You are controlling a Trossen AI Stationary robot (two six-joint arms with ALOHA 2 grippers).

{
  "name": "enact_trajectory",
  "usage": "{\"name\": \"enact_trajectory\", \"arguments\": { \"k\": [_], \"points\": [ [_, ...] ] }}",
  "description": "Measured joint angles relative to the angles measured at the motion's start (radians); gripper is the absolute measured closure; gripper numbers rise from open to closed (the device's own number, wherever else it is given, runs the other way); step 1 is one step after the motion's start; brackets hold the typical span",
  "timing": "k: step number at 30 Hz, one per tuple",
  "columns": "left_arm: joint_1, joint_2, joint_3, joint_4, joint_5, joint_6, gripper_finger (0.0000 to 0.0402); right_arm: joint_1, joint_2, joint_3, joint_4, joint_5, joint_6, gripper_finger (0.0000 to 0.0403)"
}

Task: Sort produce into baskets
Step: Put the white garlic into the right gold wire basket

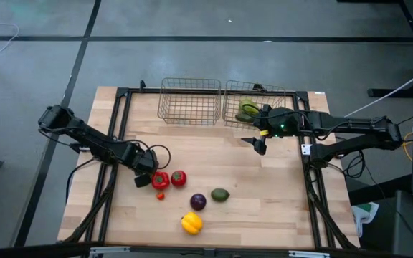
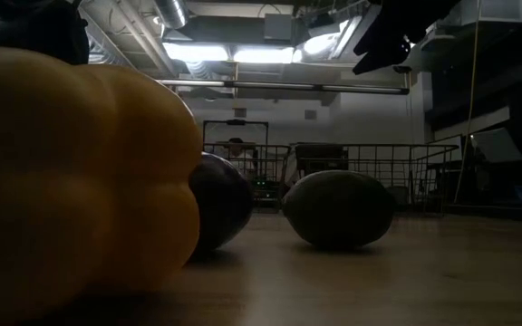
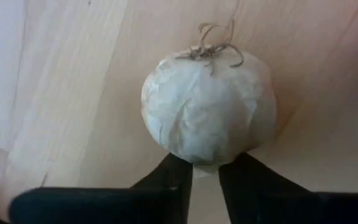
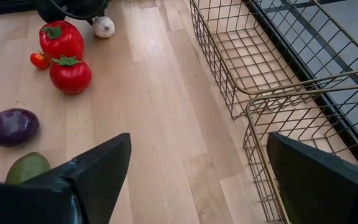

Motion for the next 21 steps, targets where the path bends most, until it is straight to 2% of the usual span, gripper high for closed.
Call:
{"name": "enact_trajectory", "arguments": {
  "k": [4, 9, 14, 21],
  "points": [
    [0.0, 0.0, 0.0, 0.0, -0.006, -0.016, 0.0363, 0.0, 0.0, 0.0, 0.0, 0.0, 0.0, 0.0029],
    [0.0, -0.023, -0.002, 0.001, -0.012, -0.019, 0.0358, 0.0, 0.0, 0.0, 0.0, 0.0, 0.0, 0.0029],
    [0.004, -0.089, -0.007, -0.006, -0.054, -0.027, 0.0359, 0.0, 0.0, 0.0, -0.001, 0.0, 0.0, 0.0029],
    [0.006, -0.204, -0.006, -0.016, -0.035, -0.065, 0.0364, 0.0, 0.0, 0.0, 0.0, 0.0, 0.0, 0.0029]
  ]
}}
